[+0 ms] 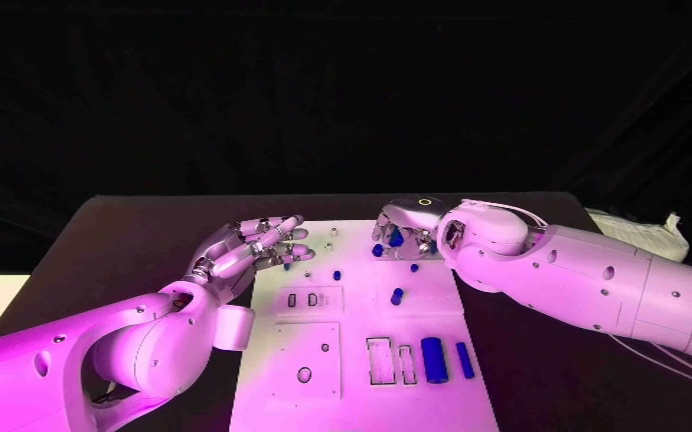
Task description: Assemble the parts on the task board
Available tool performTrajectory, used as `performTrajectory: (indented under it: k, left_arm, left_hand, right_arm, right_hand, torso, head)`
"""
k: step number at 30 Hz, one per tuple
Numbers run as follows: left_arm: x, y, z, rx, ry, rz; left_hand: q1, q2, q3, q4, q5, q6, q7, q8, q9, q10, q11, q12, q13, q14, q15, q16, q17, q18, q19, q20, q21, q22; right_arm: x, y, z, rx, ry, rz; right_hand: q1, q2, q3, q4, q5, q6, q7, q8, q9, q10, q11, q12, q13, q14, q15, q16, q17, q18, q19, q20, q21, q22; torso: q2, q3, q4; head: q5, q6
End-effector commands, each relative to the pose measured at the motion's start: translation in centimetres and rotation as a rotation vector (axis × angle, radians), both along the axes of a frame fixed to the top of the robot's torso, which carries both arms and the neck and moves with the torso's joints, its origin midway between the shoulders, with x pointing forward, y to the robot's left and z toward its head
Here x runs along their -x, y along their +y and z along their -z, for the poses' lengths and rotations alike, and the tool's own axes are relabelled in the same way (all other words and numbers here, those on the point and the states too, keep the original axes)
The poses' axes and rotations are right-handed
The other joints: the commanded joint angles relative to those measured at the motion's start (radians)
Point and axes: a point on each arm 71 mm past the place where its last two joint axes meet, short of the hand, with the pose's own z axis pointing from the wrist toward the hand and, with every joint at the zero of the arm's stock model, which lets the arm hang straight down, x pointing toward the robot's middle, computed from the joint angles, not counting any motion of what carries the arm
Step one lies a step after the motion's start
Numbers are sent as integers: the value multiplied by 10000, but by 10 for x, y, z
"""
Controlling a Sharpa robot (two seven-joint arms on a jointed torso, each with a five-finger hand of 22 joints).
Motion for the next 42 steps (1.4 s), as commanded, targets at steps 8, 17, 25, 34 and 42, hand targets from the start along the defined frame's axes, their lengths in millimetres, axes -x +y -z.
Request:
performTrajectory:
  k: [8,17,25,34,42]
  left_arm:
    - [0,-1,-1,67,11,117]
    - [0,-1,-1,65,46,151]
    - [0,-1,-1,56,79,172]
    - [0,-1,0,43,117,193]
    - [0,-1,0,13,150,173]
  left_hand:
    - [-103,-33,-62,-20,-46,39,53,-51,-11,40,4,-70,9,82,6,43,19,130,82,5,16,-14]
    - [-108,-34,-67,-19,-46,33,56,-58,-11,36,6,-78,9,85,7,43,24,129,87,5,14,-16]
    - [-106,-30,-66,-21,-44,29,57,-63,-12,34,7,-83,8,85,7,42,26,129,89,5,14,-17]
    - [-97,-18,-61,-28,-40,21,59,-72,-12,26,8,-95,8,85,7,40,32,129,93,4,11,-21]
    - [-77,0,-51,-43,-36,7,64,-90,-13,13,12,-118,7,82,8,34,43,128,99,3,5,-28]
  right_arm:
    - [-1,4,3,758,5,-84]
    - [-2,6,4,797,12,-82]
    - [-3,7,5,848,70,-92]
    - [-6,6,7,961,164,-47]
    - [-7,6,6,806,-39,-26]
  right_hand:
    - [115,-13,-36,141,-103,-30,13,-52,-1,-238,17,-46,-28,31,86,-90,-201,-73,-177,53,-27,-213]
    - [196,223,79,312,-80,49,-8,-34,10,-191,10,-20,-19,34,90,94,-90,-80,-190,53,59,-116]
    - [271,403,270,477,-102,258,-68,18,50,87,-54,31,5,39,52,402,175,-114,-145,33,214,118]
    - [367,477,436,590,-168,607,-159,100,128,529,-169,58,29,138,-40,1032,765,-225,87,-19,588,740]
    - [423,508,502,635,-177,802,-219,144,189,737,-232,46,35,132,-91,1236,931,-272,174,-48,747,1003]
  torso:
    - [72,-2,60]
    - [104,-8,84]
    - [134,-15,90]
    - [149,-11,116]
    - [156,-17,124]
  head:
    - [-34,-19]
    - [-13,-43]
    - [-39,-51]
    - [-39,-71]
    - [-38,-71]
